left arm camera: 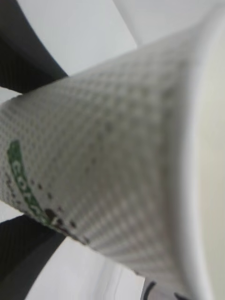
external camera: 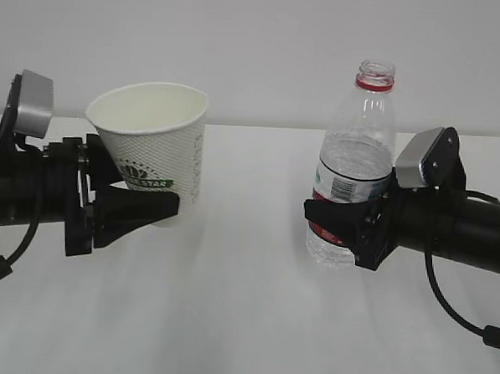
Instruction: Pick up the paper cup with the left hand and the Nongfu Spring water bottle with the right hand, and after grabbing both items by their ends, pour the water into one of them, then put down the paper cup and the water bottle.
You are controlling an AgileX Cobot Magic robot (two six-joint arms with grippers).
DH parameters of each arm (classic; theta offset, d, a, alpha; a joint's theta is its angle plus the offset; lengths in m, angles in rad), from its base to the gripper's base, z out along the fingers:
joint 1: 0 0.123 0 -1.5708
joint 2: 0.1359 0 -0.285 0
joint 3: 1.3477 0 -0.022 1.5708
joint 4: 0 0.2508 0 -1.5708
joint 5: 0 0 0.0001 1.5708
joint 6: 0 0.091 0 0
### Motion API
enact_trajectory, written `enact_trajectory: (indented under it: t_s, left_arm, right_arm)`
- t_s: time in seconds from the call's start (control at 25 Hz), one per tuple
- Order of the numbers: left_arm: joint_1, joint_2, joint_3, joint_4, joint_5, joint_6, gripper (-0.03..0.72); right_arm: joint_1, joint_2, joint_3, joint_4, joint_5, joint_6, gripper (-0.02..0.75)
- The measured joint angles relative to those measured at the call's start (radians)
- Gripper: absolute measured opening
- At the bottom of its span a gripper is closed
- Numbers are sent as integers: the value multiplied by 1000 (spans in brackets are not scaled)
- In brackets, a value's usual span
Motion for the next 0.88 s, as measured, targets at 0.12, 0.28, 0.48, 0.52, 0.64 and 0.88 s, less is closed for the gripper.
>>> enact_trajectory:
  t_s: [0.12,0.28,0.48,0.52,0.64,0.88]
  left_arm:
    - [-55,0,0,0,0,0,538]
    - [-115,0,0,0,3,0,538]
    - [-172,0,0,0,15,0,537]
    - [-181,0,0,0,15,0,537]
    - [-208,0,0,0,19,34,537]
    - [-248,0,0,-4,36,72,537]
  right_arm:
    - [0,0,0,0,-11,2,450]
    - [0,0,0,0,-13,2,450]
    - [0,0,0,-5,-13,2,450]
    - [0,0,0,-5,-13,2,450]
    - [0,0,0,-5,-13,3,450]
    - [0,0,0,-7,-13,-16,450]
